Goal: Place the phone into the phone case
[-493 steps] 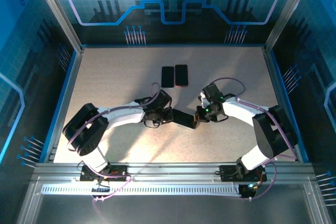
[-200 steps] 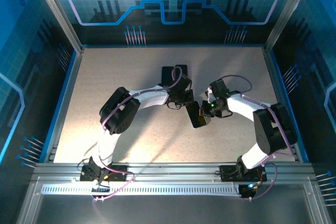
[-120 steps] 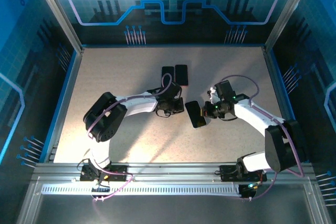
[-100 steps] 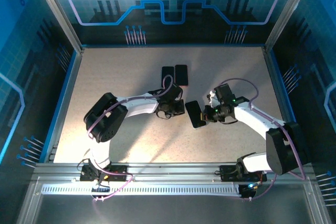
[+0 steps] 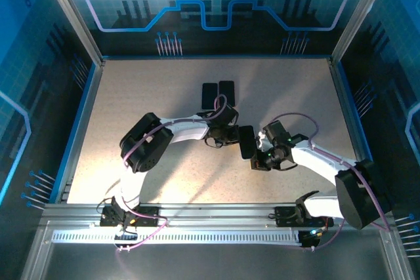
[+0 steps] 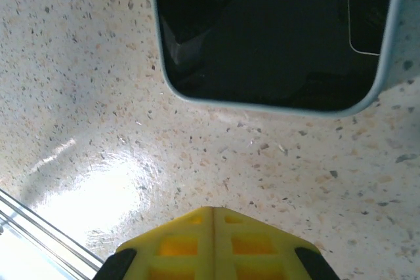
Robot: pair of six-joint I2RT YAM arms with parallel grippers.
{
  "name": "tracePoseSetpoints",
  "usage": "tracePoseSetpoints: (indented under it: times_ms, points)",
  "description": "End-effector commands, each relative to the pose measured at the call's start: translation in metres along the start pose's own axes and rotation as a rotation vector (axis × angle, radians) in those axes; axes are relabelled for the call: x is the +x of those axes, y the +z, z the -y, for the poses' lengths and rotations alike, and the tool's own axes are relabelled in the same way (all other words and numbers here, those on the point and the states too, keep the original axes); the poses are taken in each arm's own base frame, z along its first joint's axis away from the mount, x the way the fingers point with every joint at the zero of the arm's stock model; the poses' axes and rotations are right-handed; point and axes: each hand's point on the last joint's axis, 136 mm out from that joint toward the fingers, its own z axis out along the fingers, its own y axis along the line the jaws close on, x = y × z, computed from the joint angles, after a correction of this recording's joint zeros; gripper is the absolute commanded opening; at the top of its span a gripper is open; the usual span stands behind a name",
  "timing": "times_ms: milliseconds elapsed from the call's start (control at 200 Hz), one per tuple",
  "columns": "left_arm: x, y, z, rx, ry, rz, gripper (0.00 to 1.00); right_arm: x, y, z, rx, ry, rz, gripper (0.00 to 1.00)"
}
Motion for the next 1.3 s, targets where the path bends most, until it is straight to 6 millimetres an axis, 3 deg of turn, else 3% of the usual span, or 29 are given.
tracePoseSetpoints:
  times_ms: [0,165,405,826,986,1296]
  points:
    - [-0.014,0.007,0.01,0.023,0.008,0.02,0.06,0.007,0.005,0.001,0.0,0.014,-0.023,0.01]
    - [-0.029,0.004,0.019,0.053,0.011,0.058,0.06,-0.006,0.01,0.003,0.021,0.021,-0.006,0.0]
    - [-0.04,-0.006,0.016,0.066,-0.008,0.089,0.06,-0.032,0.015,0.007,0.026,0.042,0.028,0.0]
    - [-0.034,-0.038,-0.021,0.017,-0.055,0.124,0.06,-0.078,0.014,0.008,0.017,0.044,0.086,0.0]
    - [-0.031,-0.036,-0.029,-0.004,-0.058,0.116,0.06,-0.087,0.018,0.008,0.008,0.046,0.08,0.0]
    - [-0.048,-0.016,-0.016,0.013,-0.052,0.121,0.06,-0.092,0.018,0.011,0.01,0.053,0.093,0.0]
